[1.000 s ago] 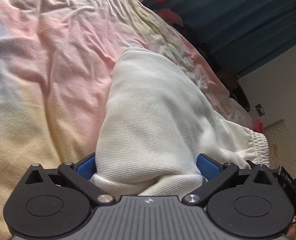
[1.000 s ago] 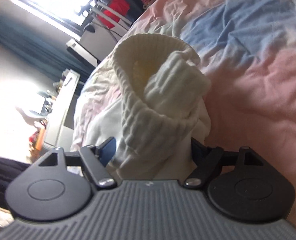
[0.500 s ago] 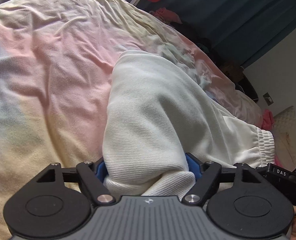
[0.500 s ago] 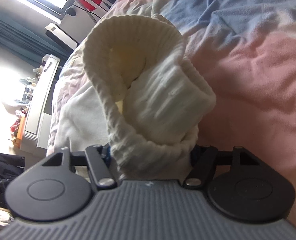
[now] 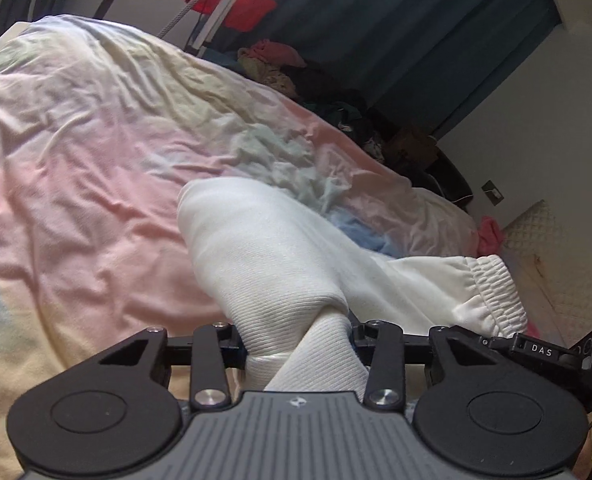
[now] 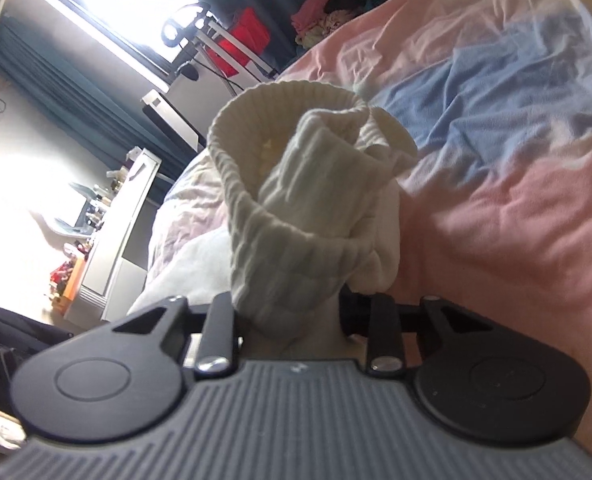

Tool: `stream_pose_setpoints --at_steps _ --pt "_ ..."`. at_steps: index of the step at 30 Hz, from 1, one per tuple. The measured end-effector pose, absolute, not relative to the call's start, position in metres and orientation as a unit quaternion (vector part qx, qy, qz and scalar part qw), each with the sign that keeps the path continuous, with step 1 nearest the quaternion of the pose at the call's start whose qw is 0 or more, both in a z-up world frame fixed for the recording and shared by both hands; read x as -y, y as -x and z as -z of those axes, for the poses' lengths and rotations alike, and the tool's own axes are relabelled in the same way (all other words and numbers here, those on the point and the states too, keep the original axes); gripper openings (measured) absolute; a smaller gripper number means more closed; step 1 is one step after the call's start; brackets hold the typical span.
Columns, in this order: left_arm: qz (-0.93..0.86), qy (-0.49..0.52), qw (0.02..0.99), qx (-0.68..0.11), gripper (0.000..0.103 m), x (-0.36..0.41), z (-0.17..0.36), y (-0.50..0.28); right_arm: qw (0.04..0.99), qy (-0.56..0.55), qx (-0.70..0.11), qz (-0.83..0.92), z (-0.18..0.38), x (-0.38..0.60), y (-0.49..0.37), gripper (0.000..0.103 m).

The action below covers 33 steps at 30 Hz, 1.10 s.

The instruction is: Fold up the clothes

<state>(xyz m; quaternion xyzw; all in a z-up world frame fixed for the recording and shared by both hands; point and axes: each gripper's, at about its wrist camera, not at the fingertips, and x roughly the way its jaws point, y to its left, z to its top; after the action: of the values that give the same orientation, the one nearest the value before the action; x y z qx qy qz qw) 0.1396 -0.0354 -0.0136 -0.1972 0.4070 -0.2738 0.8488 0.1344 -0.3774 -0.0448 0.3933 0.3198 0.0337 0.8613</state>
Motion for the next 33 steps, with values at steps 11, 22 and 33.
stream_pose_setpoints --at_steps 11,22,33 --pt "0.336 0.193 0.82 -0.42 0.041 0.281 -0.024 -0.298 0.873 -0.421 -0.231 0.089 -0.016 0.56 -0.176 0.031" --pt "0.379 0.103 0.81 -0.435 0.041 0.455 0.039 -0.452 0.856 -0.44 -0.2 0.184 0.046 0.683 -0.27 0.031" --pt "0.427 0.008 0.808 -0.407 0.072 0.436 0.139 -0.429 0.829 -0.489 -0.191 0.194 0.16 0.651 -0.22 0.042"
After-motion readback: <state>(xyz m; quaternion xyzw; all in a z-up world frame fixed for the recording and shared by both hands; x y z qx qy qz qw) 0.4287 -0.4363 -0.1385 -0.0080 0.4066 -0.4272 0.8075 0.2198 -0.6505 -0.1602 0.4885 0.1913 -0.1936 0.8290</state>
